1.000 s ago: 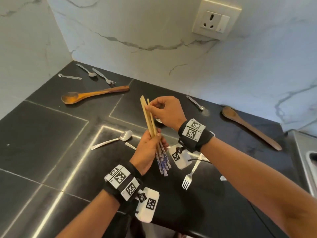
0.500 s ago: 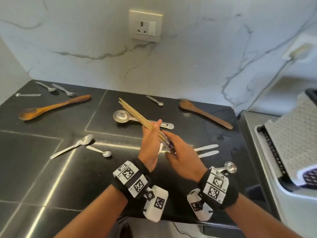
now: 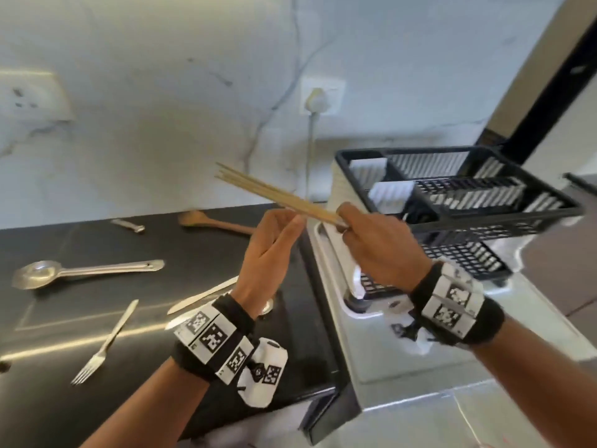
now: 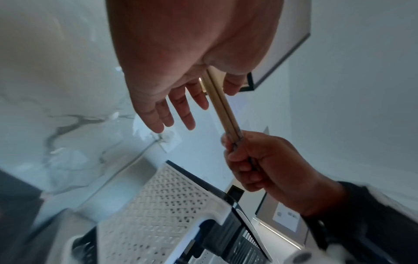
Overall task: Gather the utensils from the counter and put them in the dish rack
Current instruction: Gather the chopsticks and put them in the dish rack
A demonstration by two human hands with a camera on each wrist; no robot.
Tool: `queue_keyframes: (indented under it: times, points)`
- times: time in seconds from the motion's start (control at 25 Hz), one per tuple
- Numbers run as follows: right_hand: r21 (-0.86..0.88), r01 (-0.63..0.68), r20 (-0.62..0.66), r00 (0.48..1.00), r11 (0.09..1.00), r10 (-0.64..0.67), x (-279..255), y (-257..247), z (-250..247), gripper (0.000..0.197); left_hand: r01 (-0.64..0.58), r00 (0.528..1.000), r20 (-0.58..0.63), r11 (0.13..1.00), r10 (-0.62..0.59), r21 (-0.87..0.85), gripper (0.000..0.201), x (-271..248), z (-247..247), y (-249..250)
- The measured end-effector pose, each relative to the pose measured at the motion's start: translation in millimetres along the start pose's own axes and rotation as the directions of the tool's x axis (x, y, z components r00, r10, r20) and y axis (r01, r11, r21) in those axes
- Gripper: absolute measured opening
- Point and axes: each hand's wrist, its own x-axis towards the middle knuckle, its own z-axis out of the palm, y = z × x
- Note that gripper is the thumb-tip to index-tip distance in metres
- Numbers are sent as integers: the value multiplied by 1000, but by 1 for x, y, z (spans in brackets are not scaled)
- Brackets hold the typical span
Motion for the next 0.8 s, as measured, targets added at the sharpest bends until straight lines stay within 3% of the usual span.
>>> queue_keyframes:
  times: [0.12, 0.2, 0.32, 0.4, 0.48, 0.64, 0.8]
  points:
    - [-68, -16, -24, 1000, 998, 14, -13, 103, -59, 41, -167, 978, 159, 961, 134, 218, 25, 19, 58, -1]
    - [-80, -96, -11, 995, 992, 95, -25, 179, -86, 31, -283, 943, 270, 893, 193, 350, 18, 30, 98, -6]
    - [-157, -243, 75, 964, 957, 257, -39, 277, -111, 7, -454, 878, 389, 742, 279, 493, 18, 43, 151, -15]
    - [-245, -295, 146, 930, 924, 336, -41, 324, -120, 21, -559, 824, 477, 576, 305, 596, 23, 52, 180, -27]
    - [-316, -327, 226, 885, 890, 406, -34, 348, -122, 27, -593, 805, 506, 437, 311, 676, 28, 59, 197, -39]
    - [-393, -384, 394, 750, 835, 531, -13, 374, -110, 24, -541, 838, 479, 280, 263, 793, 24, 68, 214, -56]
    - [-415, -306, 569, 647, 857, 507, 18, 371, -81, 28, -559, 818, 505, 172, 276, 811, 15, 66, 218, -61]
